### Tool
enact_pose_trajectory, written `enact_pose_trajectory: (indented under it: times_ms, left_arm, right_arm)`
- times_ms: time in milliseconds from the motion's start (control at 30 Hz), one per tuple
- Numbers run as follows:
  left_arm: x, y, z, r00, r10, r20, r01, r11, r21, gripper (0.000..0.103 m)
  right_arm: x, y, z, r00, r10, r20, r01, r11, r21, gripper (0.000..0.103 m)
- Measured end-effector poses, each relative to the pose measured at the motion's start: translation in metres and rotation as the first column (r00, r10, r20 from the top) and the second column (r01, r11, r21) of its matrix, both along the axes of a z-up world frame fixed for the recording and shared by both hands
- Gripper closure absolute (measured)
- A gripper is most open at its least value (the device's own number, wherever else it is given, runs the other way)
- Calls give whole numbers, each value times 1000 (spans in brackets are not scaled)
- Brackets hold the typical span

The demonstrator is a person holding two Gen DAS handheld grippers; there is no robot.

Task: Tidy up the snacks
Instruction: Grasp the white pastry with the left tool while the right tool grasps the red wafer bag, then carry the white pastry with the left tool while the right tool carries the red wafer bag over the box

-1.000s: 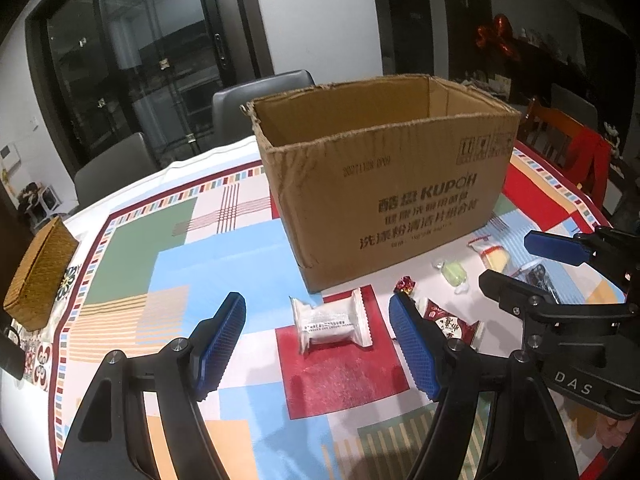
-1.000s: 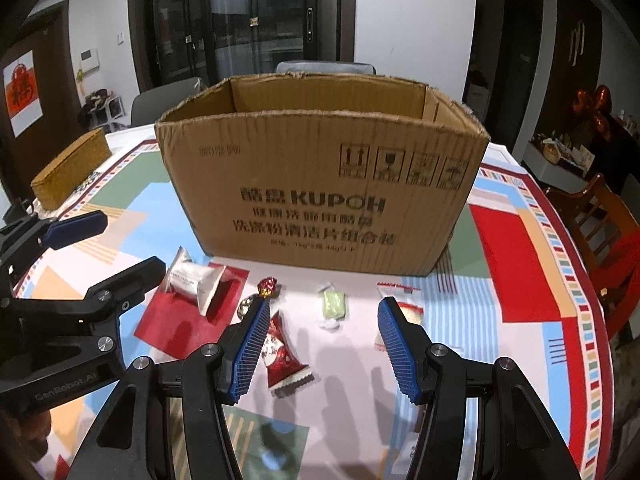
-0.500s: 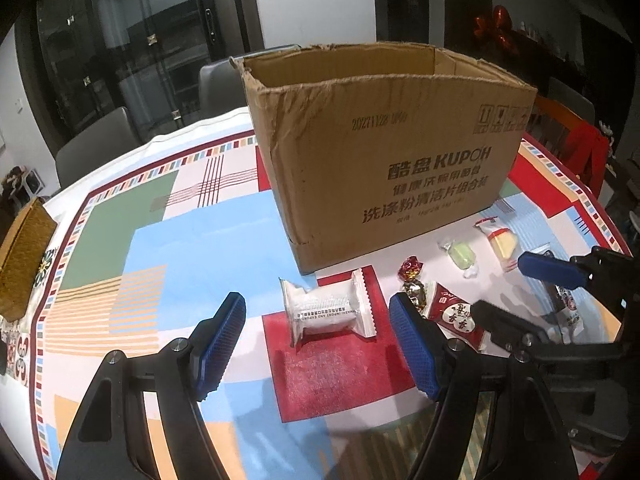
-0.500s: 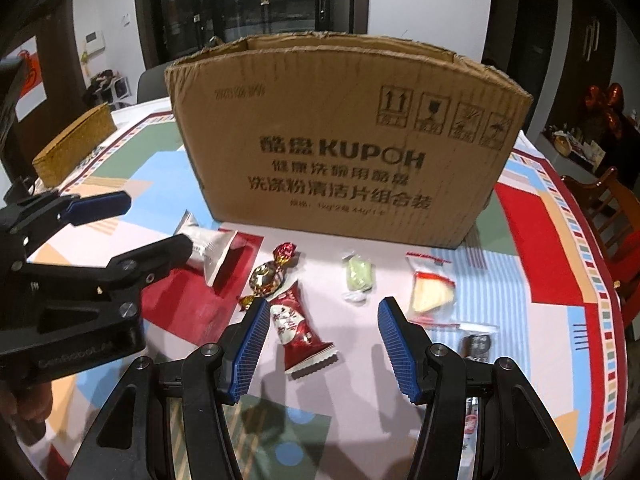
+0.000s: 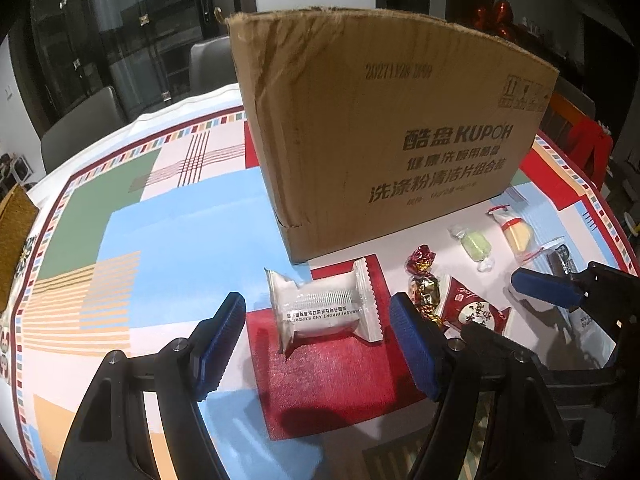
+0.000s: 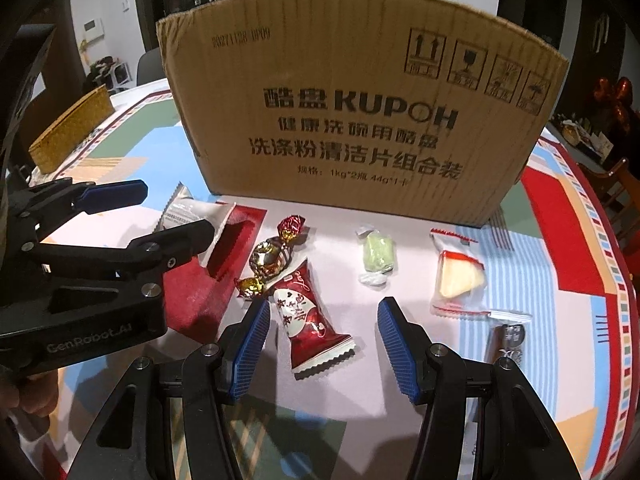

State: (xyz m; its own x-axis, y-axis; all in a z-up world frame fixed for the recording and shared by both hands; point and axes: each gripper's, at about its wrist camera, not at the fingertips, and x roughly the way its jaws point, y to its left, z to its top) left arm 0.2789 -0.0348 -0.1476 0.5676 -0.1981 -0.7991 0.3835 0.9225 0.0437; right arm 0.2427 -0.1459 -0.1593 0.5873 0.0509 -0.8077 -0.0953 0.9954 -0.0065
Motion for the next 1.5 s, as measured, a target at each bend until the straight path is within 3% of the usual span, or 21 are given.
enact_pose_trajectory:
  times_ms: [367,533,700,800,833,1500]
  left_arm:
    - [13,-1,-20,999,10,-44,-10,1000,-4,30]
    - [17,-4,-26,998,12,-58,-12,1000,-2,41]
    - [17,-5,-26,999,15,-52,-16,1000,-8,44]
    - [16,-5,-23,999,14,-36,-15,1000,-17,50]
    - [15,-5,-21,1000,13,-28,-13,1000,-18,56]
    - [0,-6,-5,1000,25,0,-25,1000,-2,60]
  right_arm:
    - [13,-3,-14,1000,-6,-17,6,1000,12,50]
    - [18,1,-14,1000,7,-2,-7,1000,3,64]
    - [23,-1,-13,1000,8,6,-8,1000,11,79]
    - [23,-5,-13,1000,15,9,-15,1000,14,80]
    - [23,-5,-13,1000,17,10,-17,1000,13,80]
    - [6,-16,6,999,2,46,-3,1000,29,81]
